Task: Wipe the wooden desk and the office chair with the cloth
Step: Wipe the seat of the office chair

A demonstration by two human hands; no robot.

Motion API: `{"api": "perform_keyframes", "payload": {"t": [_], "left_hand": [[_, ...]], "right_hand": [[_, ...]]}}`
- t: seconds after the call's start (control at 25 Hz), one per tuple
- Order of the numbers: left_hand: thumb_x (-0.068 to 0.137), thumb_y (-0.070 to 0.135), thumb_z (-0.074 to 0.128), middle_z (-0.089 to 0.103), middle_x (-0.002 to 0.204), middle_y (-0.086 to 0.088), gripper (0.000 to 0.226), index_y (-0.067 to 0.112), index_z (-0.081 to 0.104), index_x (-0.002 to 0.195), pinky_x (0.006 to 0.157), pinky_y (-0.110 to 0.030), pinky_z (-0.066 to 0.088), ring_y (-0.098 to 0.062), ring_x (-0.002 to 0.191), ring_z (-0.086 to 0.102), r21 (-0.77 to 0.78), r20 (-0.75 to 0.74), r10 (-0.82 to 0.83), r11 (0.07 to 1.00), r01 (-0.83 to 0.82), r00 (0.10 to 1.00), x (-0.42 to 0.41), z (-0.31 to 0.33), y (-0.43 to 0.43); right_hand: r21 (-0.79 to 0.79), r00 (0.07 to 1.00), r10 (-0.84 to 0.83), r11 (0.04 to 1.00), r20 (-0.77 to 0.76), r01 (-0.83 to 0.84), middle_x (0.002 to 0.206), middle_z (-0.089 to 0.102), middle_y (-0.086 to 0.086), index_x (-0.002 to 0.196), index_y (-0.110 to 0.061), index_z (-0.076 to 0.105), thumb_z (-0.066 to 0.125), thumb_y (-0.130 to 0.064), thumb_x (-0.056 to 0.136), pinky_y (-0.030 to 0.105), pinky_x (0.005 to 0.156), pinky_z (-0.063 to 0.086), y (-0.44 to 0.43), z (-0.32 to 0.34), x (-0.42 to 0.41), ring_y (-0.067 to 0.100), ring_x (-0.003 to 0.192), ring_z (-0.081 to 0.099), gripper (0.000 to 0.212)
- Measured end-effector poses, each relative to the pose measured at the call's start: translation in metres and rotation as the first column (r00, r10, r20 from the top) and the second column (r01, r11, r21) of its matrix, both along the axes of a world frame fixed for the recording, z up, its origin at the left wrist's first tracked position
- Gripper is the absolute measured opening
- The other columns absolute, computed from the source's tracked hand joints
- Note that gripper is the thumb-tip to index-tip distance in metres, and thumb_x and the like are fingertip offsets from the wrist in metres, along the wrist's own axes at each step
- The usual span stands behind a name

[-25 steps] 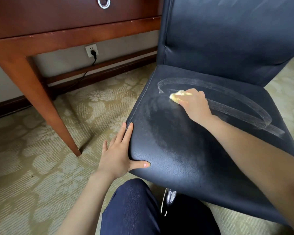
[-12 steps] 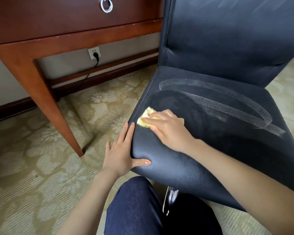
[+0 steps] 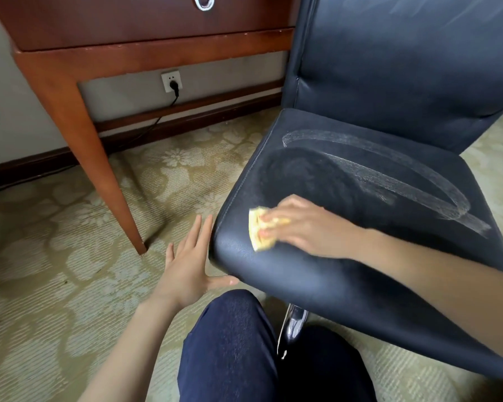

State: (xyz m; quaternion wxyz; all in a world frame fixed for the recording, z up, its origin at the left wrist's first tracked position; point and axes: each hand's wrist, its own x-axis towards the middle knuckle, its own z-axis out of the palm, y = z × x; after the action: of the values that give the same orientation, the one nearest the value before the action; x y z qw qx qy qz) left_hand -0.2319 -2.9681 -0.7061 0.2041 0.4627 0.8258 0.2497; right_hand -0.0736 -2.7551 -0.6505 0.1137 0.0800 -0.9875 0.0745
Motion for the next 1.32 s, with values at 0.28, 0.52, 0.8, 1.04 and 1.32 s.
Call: {"api": "perform_keyframes", "payload": {"t": [0.28, 0.52, 0.8, 1.04, 1.32], "left_hand": [[0.076, 0.055, 0.067, -0.005, 0.159, 0.010, 0.111, 0.030, -0.012, 0.149, 0.116, -0.049, 0.000, -0.013, 0.146, 0.000, -0.048, -0.038, 0.084, 0.995, -0.086, 0.996, 0.009, -0.001, -0.023], [0.099, 0.020, 0.042, 0.009, 0.159, 0.005, 0.063, 0.026, 0.008, 0.151, 0.116, -0.049, 0.009, -0.017, 0.145, 0.007, 0.040, -0.064, 0.168, 0.985, -0.166, 0.984, 0.013, 0.005, -0.024], [0.099, 0.010, 0.037, 0.004, 0.159, 0.001, 0.055, 0.020, 0.020, 0.150, 0.117, -0.044, 0.011, -0.016, 0.146, 0.004, 0.186, 0.027, 0.094, 0.978, -0.098, 0.995, 0.023, 0.024, 0.009], [0.102, 0.020, 0.028, -0.007, 0.159, 0.006, 0.054, 0.023, 0.008, 0.152, 0.116, -0.043, -0.003, -0.013, 0.146, -0.009, 0.010, -0.131, -0.057, 0.998, 0.059, 0.990, 0.020, 0.037, 0.050], [0.099, 0.009, 0.026, 0.006, 0.160, 0.002, 0.056, 0.018, 0.011, 0.151, 0.116, -0.038, -0.005, -0.011, 0.146, 0.000, -0.081, -0.253, -0.108, 0.993, 0.090, 0.961, 0.021, 0.042, 0.056]], "right_hand": [[-0.026, 0.823, -0.561, 0.827, -0.086, 0.561, 0.130, 0.053, -0.001, 0.122, -0.033, 0.063, 0.042, -0.023, 0.101, 0.043, 0.101, 0.035, 0.026, -0.005, -0.112, 0.024, 0.118, 0.043, 0.032], [-0.066, 0.904, -0.415, 0.910, -0.105, 0.410, 0.129, 0.057, 0.001, 0.120, -0.029, 0.066, 0.053, -0.015, 0.095, 0.041, 0.086, 0.036, -0.032, -0.012, -0.079, 0.031, 0.107, 0.045, 0.031], [0.056, 0.983, -0.131, 0.989, -0.127, 0.139, 0.114, 0.066, -0.005, 0.103, -0.026, 0.073, 0.078, -0.011, 0.075, 0.039, 0.076, 0.046, -0.059, -0.026, 0.024, 0.027, 0.090, 0.058, 0.032], [0.154, 0.994, -0.093, 0.983, -0.056, 0.101, 0.118, 0.064, -0.012, 0.102, -0.033, 0.072, 0.078, -0.009, 0.073, 0.028, 0.082, 0.044, -0.040, -0.026, 0.097, 0.016, 0.102, 0.050, 0.038], [-0.168, 0.934, -0.353, 0.926, -0.061, 0.339, 0.122, 0.062, 0.002, 0.111, -0.025, 0.071, 0.063, -0.014, 0.088, 0.039, 0.090, 0.045, 0.003, -0.008, 0.053, 0.027, 0.105, 0.052, 0.027]]}}
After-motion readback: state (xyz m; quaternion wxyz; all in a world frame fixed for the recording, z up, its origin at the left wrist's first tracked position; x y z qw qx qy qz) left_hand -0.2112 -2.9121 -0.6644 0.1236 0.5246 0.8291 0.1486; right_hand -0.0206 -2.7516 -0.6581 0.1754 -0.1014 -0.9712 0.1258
